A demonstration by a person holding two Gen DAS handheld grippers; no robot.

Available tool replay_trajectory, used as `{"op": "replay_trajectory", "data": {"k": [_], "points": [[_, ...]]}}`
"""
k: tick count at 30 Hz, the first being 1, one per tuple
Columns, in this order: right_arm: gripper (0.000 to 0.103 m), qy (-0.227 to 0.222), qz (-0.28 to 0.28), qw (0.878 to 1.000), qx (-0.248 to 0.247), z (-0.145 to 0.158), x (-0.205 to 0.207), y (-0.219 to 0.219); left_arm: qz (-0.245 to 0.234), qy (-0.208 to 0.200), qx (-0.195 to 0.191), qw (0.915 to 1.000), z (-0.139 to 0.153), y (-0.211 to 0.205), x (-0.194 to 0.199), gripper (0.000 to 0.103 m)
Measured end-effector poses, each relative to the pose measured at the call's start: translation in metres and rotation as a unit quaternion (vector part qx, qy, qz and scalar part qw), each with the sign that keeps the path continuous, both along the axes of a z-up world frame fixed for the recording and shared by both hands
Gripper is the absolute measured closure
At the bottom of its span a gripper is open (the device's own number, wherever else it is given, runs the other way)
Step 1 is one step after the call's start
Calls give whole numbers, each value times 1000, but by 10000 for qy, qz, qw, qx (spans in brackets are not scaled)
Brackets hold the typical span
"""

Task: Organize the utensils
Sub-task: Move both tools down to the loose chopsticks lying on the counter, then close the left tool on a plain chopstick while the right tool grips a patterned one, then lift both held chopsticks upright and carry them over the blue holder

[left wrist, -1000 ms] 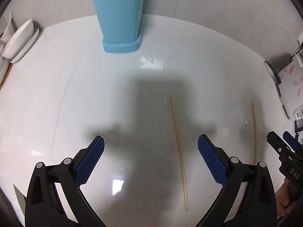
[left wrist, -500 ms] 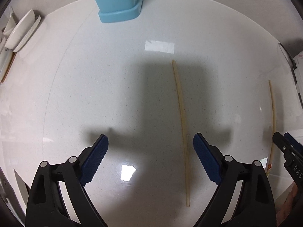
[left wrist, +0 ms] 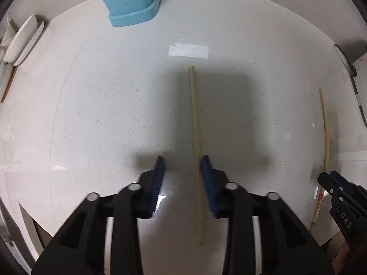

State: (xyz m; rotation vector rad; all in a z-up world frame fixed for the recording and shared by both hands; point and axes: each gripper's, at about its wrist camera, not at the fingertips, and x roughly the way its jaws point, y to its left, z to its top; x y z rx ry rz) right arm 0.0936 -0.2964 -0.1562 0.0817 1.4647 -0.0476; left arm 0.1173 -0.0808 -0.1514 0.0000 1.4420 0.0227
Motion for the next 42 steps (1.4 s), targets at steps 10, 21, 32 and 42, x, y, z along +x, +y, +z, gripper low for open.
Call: {"op": "replay_trajectory", "data": {"k": [10, 21, 32, 42], "points": [[97, 150, -71, 9998, -77, 0, 0, 4, -86, 17, -107, 9999, 1, 0, -3, 100], [97, -96, 1, 10000, 23, 14, 7, 13, -116, -273, -247, 9993, 21, 6, -4, 100], [97, -729, 179, 9970, 196, 64, 20, 29, -40, -722, -384, 9966, 61, 30, -11, 100], [97, -1292, 385, 9904, 311, 108, 26, 52, 26, -1254, -552, 9906, 109, 55, -7, 100]]}}
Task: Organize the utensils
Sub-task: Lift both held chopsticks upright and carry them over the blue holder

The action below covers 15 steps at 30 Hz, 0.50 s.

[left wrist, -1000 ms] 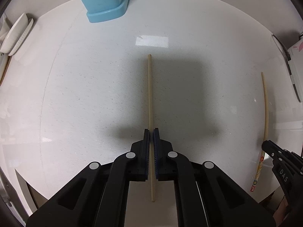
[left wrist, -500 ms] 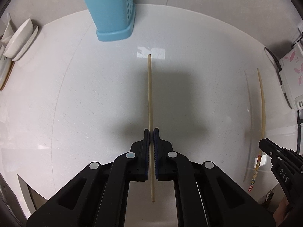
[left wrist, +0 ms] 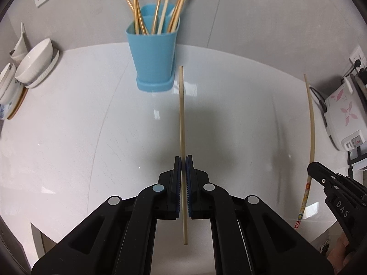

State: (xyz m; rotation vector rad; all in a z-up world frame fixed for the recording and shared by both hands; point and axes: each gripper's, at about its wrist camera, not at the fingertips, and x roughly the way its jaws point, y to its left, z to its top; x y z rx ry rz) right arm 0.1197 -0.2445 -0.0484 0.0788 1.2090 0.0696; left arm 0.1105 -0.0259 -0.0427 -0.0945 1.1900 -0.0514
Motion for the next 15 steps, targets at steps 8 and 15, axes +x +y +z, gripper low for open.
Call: {"op": "replay_trajectory", "data": {"k": [8, 15], "points": [[97, -426, 205, 9988, 121, 27, 6, 33, 30, -479, 15, 9988, 32, 20, 4, 100], [97, -833, 359, 9957, 173, 54, 17, 65, 62, -754, -64, 9971, 51, 45, 20, 100]]}}
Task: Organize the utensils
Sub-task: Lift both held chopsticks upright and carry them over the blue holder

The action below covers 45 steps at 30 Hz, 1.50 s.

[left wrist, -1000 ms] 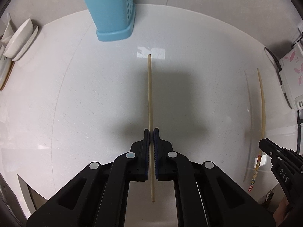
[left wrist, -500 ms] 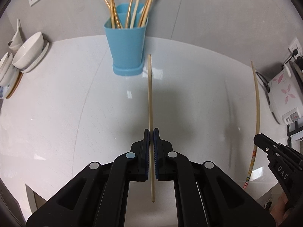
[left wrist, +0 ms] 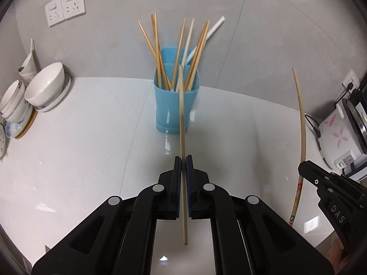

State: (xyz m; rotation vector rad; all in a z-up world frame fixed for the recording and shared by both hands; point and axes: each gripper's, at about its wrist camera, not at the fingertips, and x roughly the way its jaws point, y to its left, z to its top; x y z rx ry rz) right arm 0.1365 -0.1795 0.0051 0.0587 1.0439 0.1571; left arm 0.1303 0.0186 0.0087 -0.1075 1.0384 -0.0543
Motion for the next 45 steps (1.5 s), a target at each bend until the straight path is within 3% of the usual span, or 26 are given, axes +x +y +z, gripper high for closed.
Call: {"op": "replay_trajectory", "data": {"k": [17, 31, 45], "points": [[97, -706, 53, 9974, 123, 37, 32, 59, -145, -754, -366, 9964, 35, 42, 42, 100], [97, -1218, -64, 9922, 254, 52, 72, 79, -285, -1716, -782, 9816, 70, 62, 89, 100], [97, -1317, -147, 9904, 387, 39, 108, 80, -553, -2344, -909, 9663, 38, 51, 143, 99]]}}
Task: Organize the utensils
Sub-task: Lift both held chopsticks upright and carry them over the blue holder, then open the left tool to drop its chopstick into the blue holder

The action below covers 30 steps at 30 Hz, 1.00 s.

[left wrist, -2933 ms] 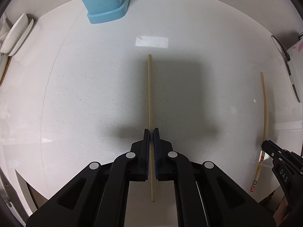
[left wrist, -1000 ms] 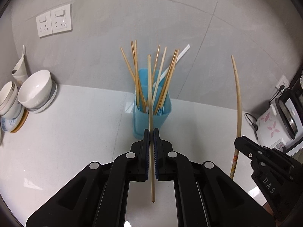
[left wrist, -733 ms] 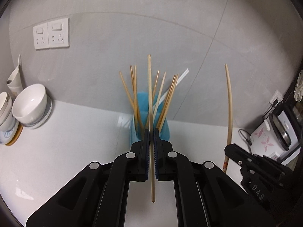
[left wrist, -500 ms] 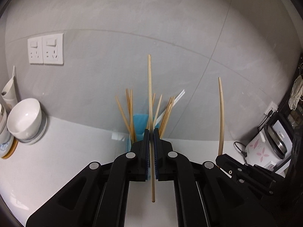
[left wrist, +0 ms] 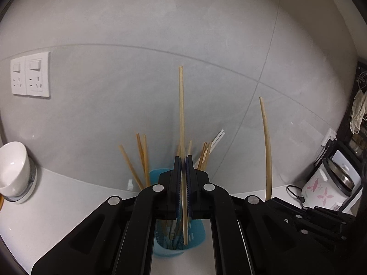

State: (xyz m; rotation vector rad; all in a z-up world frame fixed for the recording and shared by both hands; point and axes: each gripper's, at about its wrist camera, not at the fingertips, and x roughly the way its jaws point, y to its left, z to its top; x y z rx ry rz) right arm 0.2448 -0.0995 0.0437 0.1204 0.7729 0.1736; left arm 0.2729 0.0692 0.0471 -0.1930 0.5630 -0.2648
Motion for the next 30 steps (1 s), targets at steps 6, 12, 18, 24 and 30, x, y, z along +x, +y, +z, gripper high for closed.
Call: {"op": "replay_trajectory", "data": {"k": [6, 12, 18, 24, 30], "points": [[97, 71, -10, 9999, 82, -8, 7, -1, -80, 28, 93, 9999, -30, -10, 14, 100], [97, 90, -4, 9998, 186, -13, 10, -5, -162, 110, 228, 9995, -49, -16, 21, 99], [97, 117, -15, 9997, 216, -16, 8, -8, -234, 144, 345, 9990, -61, -22, 22, 99], [97, 151, -4, 9997, 209, -16, 8, -7, -324, 295, 519, 9977, -62, -23, 21, 90], [97, 120, 61, 9997, 197, -15, 9, -4, -184, 571, 742, 9954, -63, -16, 15, 65]]}}
